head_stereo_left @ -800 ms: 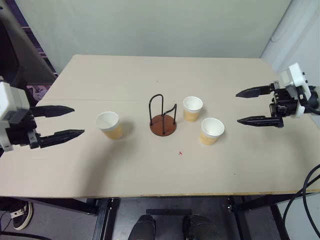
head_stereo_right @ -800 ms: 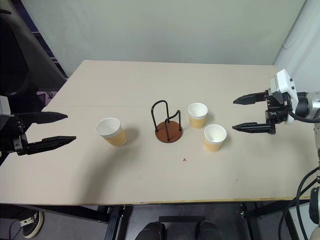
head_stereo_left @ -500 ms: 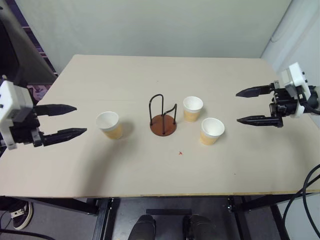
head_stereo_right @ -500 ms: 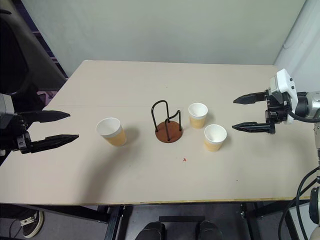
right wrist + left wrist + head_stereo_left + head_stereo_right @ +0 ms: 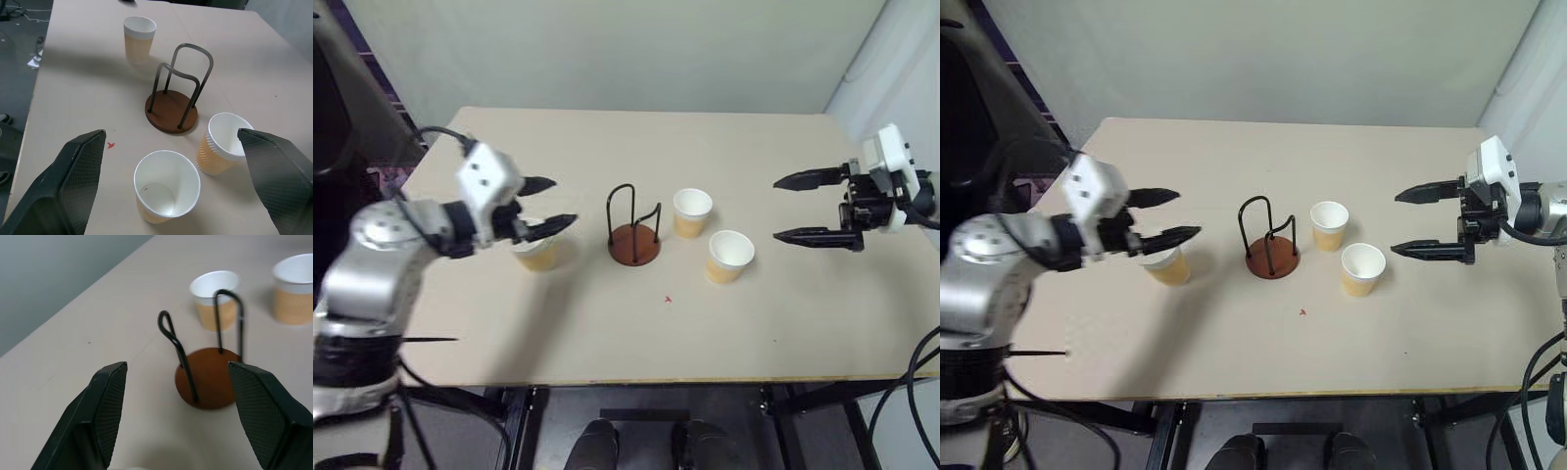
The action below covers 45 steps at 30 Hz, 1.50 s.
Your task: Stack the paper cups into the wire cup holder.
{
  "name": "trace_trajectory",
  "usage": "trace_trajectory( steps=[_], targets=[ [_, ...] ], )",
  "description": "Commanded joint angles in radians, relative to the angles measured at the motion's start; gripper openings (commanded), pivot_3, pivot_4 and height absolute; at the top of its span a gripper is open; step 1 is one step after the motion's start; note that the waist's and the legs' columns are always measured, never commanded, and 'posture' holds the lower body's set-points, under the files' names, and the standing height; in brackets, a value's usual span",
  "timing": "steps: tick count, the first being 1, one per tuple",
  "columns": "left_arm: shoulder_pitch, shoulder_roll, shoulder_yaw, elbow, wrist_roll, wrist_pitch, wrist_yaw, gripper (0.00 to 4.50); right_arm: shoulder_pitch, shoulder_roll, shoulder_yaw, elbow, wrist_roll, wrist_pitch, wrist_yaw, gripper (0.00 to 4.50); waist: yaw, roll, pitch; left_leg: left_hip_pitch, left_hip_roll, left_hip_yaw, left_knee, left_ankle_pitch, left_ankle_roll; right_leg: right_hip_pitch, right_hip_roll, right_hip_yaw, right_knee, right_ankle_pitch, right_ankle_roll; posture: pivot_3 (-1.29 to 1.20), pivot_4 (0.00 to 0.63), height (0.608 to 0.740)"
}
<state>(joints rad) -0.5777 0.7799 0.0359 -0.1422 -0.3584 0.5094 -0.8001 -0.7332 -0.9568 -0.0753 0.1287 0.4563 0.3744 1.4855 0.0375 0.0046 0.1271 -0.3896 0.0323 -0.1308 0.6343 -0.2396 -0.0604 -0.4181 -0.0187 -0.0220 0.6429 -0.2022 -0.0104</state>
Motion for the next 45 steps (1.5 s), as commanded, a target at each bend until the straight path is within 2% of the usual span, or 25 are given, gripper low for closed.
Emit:
trace_trajectory(
  steps=[1,3,11,14,27,30,38,41,45],
  targets=[
    [-0.058,-0.071,-0.042,0.033,0.053,0.005,0.077,3.48,0.008,-0.02,-0.052,-0.049,0.031,0.012,-0.021,4.5,0.0,0.0,0.0,-0.002,0.0,0.001,0.0,0.001,-0.002,0.0,0.0,0.0,0.0,0.0,0.001,0.0,0.15,0.74],
    [-0.073,-0.104,-0.062,0.058,0.076,0.0,0.094,3.48,0.017,-0.024,-0.056,-0.062,0.034,0.018,-0.032,4.5,0.0,0.0,0.0,-0.004,0.0,0.002,0.001,0.004,-0.007,0.0,0.0,0.0,-0.001,0.0,0.001,0.0,0.15,0.74],
    [-0.152,-0.212,-0.079,0.186,0.161,-0.001,0.213,3.48,0.044,-0.033,-0.073,-0.093,0.044,0.035,-0.063,4.5,0.009,0.0,0.0,-0.004,-0.001,0.008,0.004,0.005,-0.008,0.0,0.001,0.0,0.001,0.001,0.004,0.0,0.15,0.74],
    [-0.152,-0.245,-0.09,0.208,0.167,-0.016,0.203,3.48,0.05,-0.028,-0.074,-0.101,0.045,0.039,-0.076,4.5,0.012,0.0,0.0,-0.004,-0.002,0.007,0.009,0.004,-0.006,0.001,0.001,0.0,0.001,0.003,0.007,0.0,0.15,0.74],
    [-0.178,-0.329,-0.124,0.316,0.228,-0.043,0.232,3.48,0.072,-0.039,-0.088,-0.134,0.057,0.062,-0.114,4.5,0.014,0.0,0.0,-0.004,-0.003,0.008,0.013,0.004,-0.005,0.003,0.002,0.001,0.0,0.005,0.01,0.0,0.15,0.74],
    [-0.192,-0.353,-0.122,0.347,0.238,-0.058,0.244,2.88,0.079,-0.042,-0.091,-0.145,0.065,0.07,-0.117,4.5,0.015,-0.001,0.0,-0.004,-0.003,0.008,0.013,0.005,-0.005,0.003,0.002,0.001,0.0,0.005,0.01,0.0,0.15,0.74],
    [-0.205,-0.392,-0.12,0.36,0.239,-0.065,0.243,0.04,0.096,-0.044,-0.113,-0.201,0.12,0.111,-0.121,4.5,0.016,-0.001,0.0,-0.009,-0.005,0.009,0.014,0.005,-0.005,0.005,0.006,0.001,-0.001,0.005,0.01,0.0,0.15,0.74],
    [-0.194,-0.376,-0.113,0.305,0.195,-0.048,0.172,0.04,0.101,-0.047,-0.118,-0.212,0.126,0.117,-0.127,4.5,0.016,-0.001,0.001,-0.008,-0.008,0.009,0.015,0.005,-0.006,0.006,0.008,0.002,-0.001,0.005,0.01,0.0,0.15,0.74],
    [-0.161,-0.292,-0.094,0.139,0.053,0.078,-0.014,0.04,0.113,-0.056,-0.128,-0.232,0.139,0.124,-0.13,4.5,0.016,-0.001,0.001,-0.008,-0.008,0.009,0.015,0.006,-0.006,0.006,0.011,0.004,-0.001,0.005,0.01,0.0,0.15,0.74]
  ],
)
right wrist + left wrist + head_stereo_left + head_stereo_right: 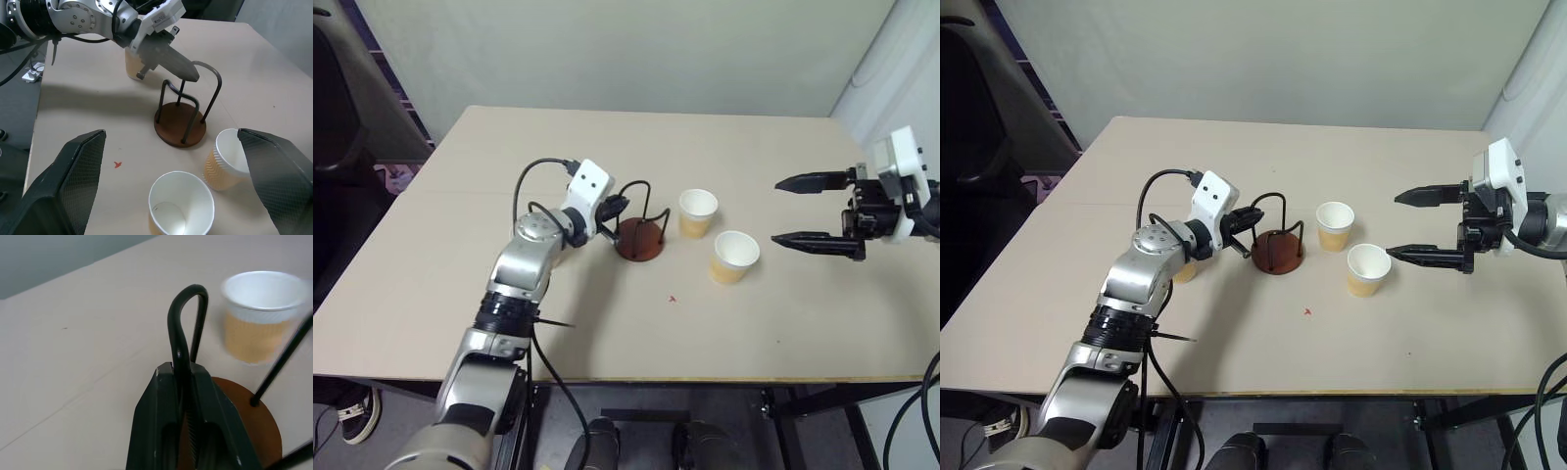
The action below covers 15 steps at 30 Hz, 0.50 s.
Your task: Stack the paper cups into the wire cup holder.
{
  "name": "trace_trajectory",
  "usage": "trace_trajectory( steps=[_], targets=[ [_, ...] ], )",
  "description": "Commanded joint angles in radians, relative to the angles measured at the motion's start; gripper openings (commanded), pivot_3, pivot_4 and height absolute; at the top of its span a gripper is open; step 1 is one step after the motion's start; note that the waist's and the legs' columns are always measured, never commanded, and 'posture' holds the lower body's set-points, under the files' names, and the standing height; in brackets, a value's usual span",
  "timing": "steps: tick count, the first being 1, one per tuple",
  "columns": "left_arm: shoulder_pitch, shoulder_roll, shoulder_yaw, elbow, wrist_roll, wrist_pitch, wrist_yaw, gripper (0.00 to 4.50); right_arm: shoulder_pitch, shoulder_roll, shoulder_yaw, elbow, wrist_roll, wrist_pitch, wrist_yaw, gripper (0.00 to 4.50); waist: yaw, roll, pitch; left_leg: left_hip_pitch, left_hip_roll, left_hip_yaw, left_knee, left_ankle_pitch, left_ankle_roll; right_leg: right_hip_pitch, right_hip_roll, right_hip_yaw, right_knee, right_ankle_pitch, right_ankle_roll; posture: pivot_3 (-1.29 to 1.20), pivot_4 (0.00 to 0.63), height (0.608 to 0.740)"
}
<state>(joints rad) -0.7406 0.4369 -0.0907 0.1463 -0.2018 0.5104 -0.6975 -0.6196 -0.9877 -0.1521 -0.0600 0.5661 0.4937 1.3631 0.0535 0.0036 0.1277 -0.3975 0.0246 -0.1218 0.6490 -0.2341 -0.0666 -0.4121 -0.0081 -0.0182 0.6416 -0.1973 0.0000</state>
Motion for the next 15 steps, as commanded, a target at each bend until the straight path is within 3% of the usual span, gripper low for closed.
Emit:
trace_trajectory(
  steps=[1,7,11,15],
  targets=[
    [0.012,0.069,0.025,-0.187,-0.127,0.112,-0.141,0.04,0.003,-0.026,-0.053,-0.049,0.031,0.007,-0.009,4.5,0.0,0.0,0.0,0.0,0.0,0.0,0.0,0.0,0.0,0.0,0.001,0.0,0.0,0.0,0.0,0.0,0.15,0.74],
    [0.141,0.096,-0.094,-0.397,-0.183,0.191,-0.219,0.04,0.035,-0.017,-0.053,-0.103,0.056,0.03,-0.029,4.5,0.003,0.0,0.0,0.0,-0.003,0.0,0.001,0.0,0.001,0.001,0.0,0.004,0.0,-0.002,0.004,0.0,0.15,0.74],
    [0.158,0.072,-0.152,-0.4,-0.133,0.168,-0.18,0.04,0.059,-0.028,-0.042,-0.126,0.054,0.033,-0.024,4.5,0.004,-0.001,0.001,0.005,-0.002,0.0,0.005,-0.001,0.003,0.001,0.001,0.009,0.0,-0.003,0.005,0.0,0.15,0.74],
    [0.142,0.037,-0.172,-0.366,-0.089,0.146,-0.132,0.04,0.091,-0.06,-0.023,-0.147,0.031,0.023,0.006,4.5,0.003,-0.001,0.001,0.009,0.004,0.009,0.006,-0.008,0.016,0.008,0.001,0.018,-0.002,-0.005,0.006,0.0,0.15,0.74]
  ],
)
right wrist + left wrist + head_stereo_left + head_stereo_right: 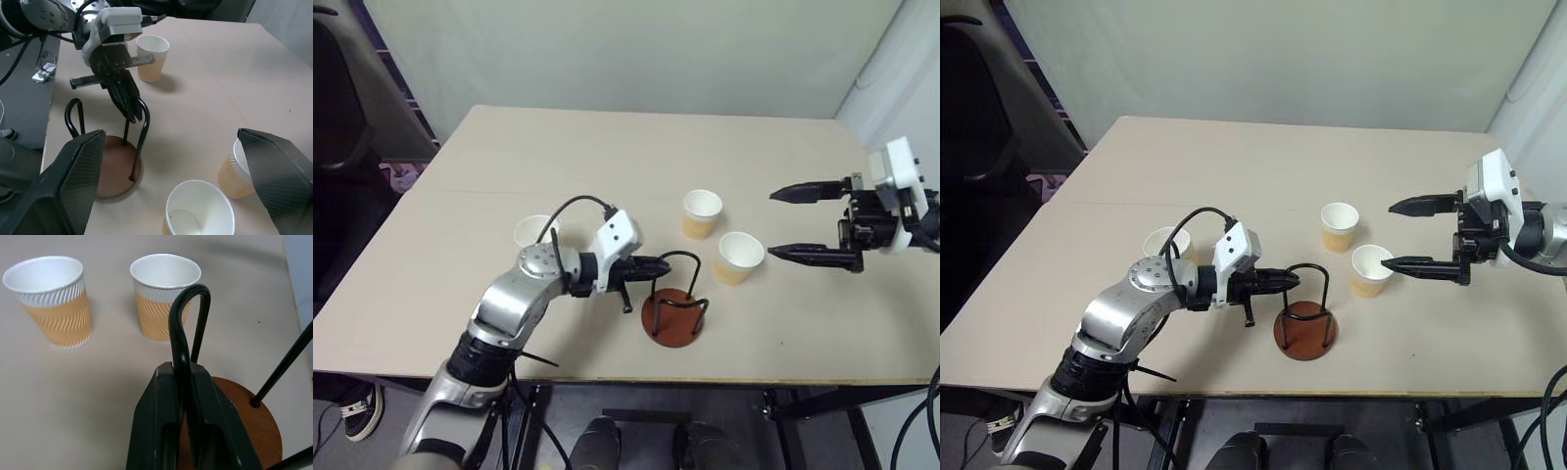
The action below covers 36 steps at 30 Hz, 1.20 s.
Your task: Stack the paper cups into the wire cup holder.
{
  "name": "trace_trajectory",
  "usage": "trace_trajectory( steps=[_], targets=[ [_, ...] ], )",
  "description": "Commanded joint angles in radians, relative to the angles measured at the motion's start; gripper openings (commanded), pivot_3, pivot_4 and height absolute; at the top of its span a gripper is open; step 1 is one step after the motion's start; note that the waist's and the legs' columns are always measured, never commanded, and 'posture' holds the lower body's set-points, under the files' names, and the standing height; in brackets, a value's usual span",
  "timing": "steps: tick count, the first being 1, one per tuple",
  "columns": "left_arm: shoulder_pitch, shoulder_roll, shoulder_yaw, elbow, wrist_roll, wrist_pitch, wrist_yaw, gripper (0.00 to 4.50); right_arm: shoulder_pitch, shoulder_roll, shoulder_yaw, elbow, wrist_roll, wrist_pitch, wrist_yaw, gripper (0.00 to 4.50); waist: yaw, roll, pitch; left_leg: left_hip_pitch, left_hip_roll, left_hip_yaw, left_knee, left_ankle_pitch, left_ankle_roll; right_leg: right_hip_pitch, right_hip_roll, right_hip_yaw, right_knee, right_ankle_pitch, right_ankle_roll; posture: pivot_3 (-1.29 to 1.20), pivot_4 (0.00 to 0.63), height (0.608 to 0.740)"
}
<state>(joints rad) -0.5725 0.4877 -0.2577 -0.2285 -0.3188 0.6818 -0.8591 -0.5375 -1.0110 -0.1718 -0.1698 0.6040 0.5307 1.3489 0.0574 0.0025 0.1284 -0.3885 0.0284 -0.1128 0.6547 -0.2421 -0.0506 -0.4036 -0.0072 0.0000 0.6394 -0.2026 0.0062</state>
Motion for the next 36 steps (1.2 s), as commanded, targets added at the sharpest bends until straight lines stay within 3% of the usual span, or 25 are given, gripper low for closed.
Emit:
trace_trajectory(
  steps=[1,10,16,21,34,36],
  targets=[
    [-0.03,-0.02,-0.004,0.016,0.034,-0.032,0.037,0.04,0.018,-0.045,0.002,-0.041,-0.016,-0.021,0.028,4.5,-0.002,0.0,0.0,0.001,0.0,0.003,0.001,0.0,0.001,0.0,0.0,0.002,-0.001,-0.001,-0.001,0.0,0.15,0.74],
    [-0.022,-0.038,-0.017,0.035,0.077,-0.053,0.068,0.04,0.029,-0.042,0.032,-0.069,-0.008,-0.018,0.033,4.5,-0.01,0.0,0.0,0.005,0.0,0.015,0.009,-0.002,0.004,0.004,0.003,0.011,-0.01,0.0,0.002,0.0,0.15,0.74],
    [0.006,-0.024,-0.004,-0.018,0.044,0.004,0.054,1.71,0.025,-0.037,0.085,-0.044,-0.059,-0.053,0.029,4.5,-0.01,0.0,0.0,0.005,-0.001,0.019,0.01,-0.006,0.007,0.003,0.002,0.018,-0.012,-0.001,0.006,0.0,0.15,0.74],
    [0.035,-0.003,0.013,-0.062,0.046,-0.023,0.051,3.53,0.002,-0.018,0.159,0.005,-0.137,-0.101,0.03,4.5,-0.012,0.0,0.0,0.004,0.0,0.019,0.01,-0.009,0.009,-0.001,0.002,0.025,-0.012,0.003,0.016,0.0,0.15,0.74],
    [0.165,0.16,0.227,-0.213,-0.079,-0.056,-0.026,3.53,-0.154,0.083,0.369,0.262,-0.392,-0.281,0.066,4.5,-0.025,0.0,0.0,0.004,0.003,0.019,0.009,-0.018,0.023,-0.009,0.001,0.03,-0.009,0.006,0.016,0.0,0.15,0.74],
    [0.162,0.204,0.313,-0.23,-0.146,-0.032,-0.055,3.53,-0.16,0.109,0.402,0.28,-0.427,-0.309,0.068,4.5,-0.026,0.0,0.0,0.004,0.003,0.019,0.009,-0.019,0.023,-0.01,0.001,0.03,-0.008,0.006,0.015,0.0,0.15,0.74]
  ],
)
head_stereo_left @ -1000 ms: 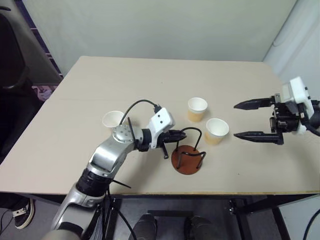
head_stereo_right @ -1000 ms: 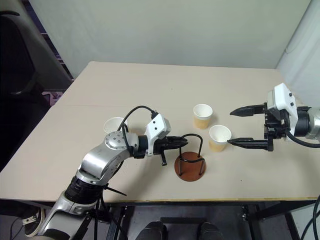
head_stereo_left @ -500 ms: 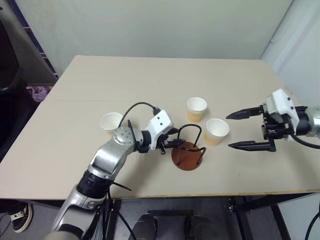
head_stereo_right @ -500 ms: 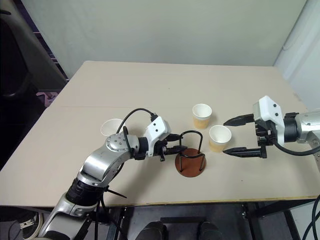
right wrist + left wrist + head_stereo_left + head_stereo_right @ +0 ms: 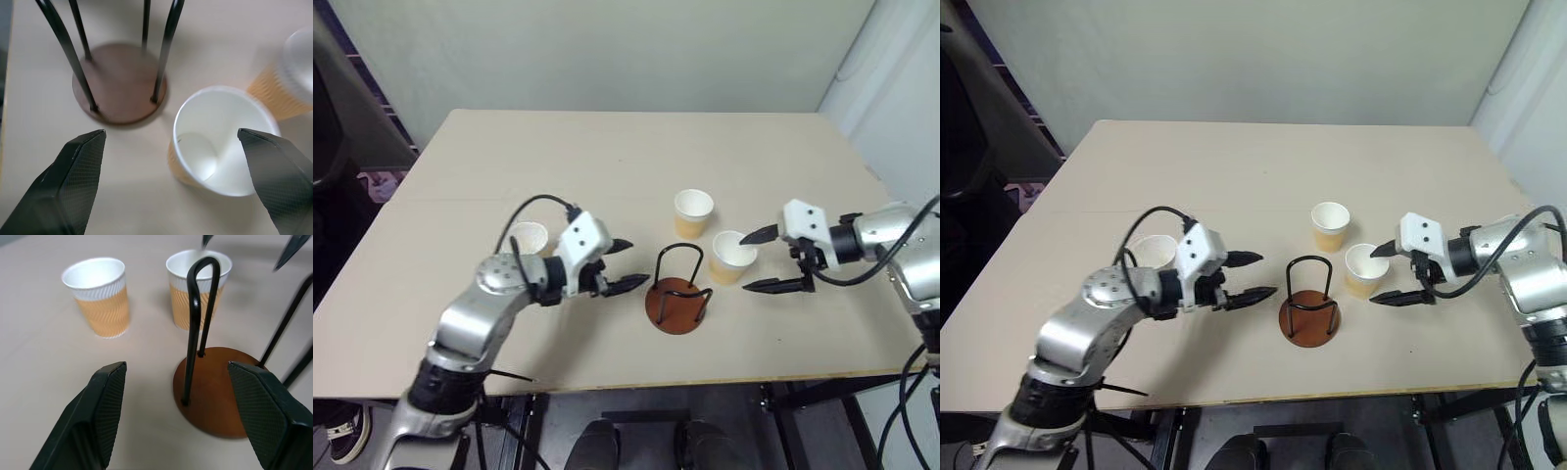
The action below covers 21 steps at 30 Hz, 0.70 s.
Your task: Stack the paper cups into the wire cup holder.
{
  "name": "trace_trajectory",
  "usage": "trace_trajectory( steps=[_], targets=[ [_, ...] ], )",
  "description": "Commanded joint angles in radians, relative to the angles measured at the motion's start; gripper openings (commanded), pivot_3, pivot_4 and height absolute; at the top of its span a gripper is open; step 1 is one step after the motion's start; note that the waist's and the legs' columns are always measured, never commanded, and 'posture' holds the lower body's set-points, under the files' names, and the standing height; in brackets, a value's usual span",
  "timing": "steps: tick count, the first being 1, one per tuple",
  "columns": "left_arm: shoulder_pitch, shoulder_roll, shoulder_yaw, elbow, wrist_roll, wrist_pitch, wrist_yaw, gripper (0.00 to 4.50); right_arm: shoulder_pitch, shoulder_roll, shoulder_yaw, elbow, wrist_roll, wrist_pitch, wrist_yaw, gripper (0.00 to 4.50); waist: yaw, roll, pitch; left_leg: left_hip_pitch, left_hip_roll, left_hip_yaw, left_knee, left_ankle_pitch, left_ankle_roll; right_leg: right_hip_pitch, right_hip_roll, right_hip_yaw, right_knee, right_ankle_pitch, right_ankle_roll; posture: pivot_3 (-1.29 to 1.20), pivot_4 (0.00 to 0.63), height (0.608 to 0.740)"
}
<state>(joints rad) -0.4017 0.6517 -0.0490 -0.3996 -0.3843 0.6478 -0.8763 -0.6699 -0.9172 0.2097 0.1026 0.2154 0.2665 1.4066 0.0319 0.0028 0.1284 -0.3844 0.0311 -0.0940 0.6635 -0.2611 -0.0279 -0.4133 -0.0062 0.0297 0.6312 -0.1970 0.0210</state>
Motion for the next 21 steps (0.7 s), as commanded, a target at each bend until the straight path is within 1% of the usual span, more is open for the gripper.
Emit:
trace_trajectory(
  steps=[1,3,6,8,11,14,15,17,21],
  targets=[
    [-0.021,0.058,0.149,-0.062,-0.123,0.024,-0.046,3.53,-0.031,0.03,0.035,0.02,-0.056,-0.055,0.004,4.5,0.0,0.0,0.0,0.0,0.0,0.0,0.0,0.0,0.0,-0.001,0.0,0.0,0.0,0.0,-0.001,0.0,0.15,0.74],
    [-0.041,0.124,0.225,-0.077,-0.211,0.07,-0.092,3.53,-0.037,0.061,0.059,0.044,-0.091,-0.073,-0.01,4.5,-0.002,0.0,0.0,0.0,0.0,0.0,0.0,-0.001,0.0,-0.001,0.0,0.0,0.001,0.001,-0.002,0.0,0.15,0.74],
    [-0.029,0.243,0.261,-0.141,-0.262,0.089,-0.164,3.57,-0.034,0.087,0.079,0.064,-0.133,-0.1,-0.024,3.91,-0.003,0.001,0.0,0.0,0.001,0.0,0.0,-0.002,-0.001,-0.004,0.0,-0.001,0.001,0.002,-0.004,0.0,0.15,0.74],
    [-0.023,0.298,0.282,-0.176,-0.291,0.097,-0.18,3.57,-0.034,0.097,0.077,0.071,-0.144,-0.112,-0.031,3.31,-0.002,0.001,0.0,0.0,0.001,0.0,0.0,-0.002,-0.001,-0.004,-0.001,-0.001,0.001,0.002,-0.005,0.0,0.15,0.74],
    [-0.005,0.365,0.317,-0.187,-0.305,0.099,-0.194,3.57,-0.045,0.109,0.067,0.087,-0.152,-0.124,-0.036,2.22,-0.004,0.001,0.0,-0.001,0.001,0.0,0.0,-0.005,-0.002,-0.004,-0.002,-0.001,0.0,0.0,-0.007,0.0,0.15,0.74],
    [0.018,0.391,0.319,-0.165,-0.292,0.086,-0.187,3.57,-0.051,0.111,0.053,0.083,-0.141,-0.127,-0.028,1.06,-0.006,0.001,0.0,0.0,0.001,0.0,0.0,-0.007,-0.004,-0.006,-0.002,-0.001,0.001,-0.002,-0.012,0.0,0.15,0.74],
    [0.024,0.394,0.316,-0.159,-0.288,0.08,-0.185,3.57,-0.055,0.108,0.036,0.065,-0.112,-0.113,-0.013,0.67,-0.006,0.001,0.0,0.0,0.001,0.0,0.0,-0.007,-0.004,-0.006,-0.002,-0.001,0.002,-0.003,-0.013,0.0,0.15,0.74],
    [0.036,0.402,0.318,-0.146,-0.277,0.07,-0.185,3.57,-0.06,0.092,0.003,0.022,-0.056,-0.078,0.023,0.06,-0.007,0.001,0.0,0.0,0.001,0.0,-0.001,-0.009,-0.005,-0.007,-0.002,-0.001,0.003,-0.004,-0.015,0.0,0.15,0.74],
    [0.063,0.438,0.354,-0.09,-0.243,0.039,-0.196,3.57,-0.074,0.022,-0.091,-0.087,0.075,0.019,0.093,0.02,-0.007,0.002,0.0,-0.002,0.002,0.0,-0.001,-0.009,-0.006,-0.01,-0.002,-0.001,0.005,-0.005,-0.018,0.0,0.15,0.74]
  ],
)
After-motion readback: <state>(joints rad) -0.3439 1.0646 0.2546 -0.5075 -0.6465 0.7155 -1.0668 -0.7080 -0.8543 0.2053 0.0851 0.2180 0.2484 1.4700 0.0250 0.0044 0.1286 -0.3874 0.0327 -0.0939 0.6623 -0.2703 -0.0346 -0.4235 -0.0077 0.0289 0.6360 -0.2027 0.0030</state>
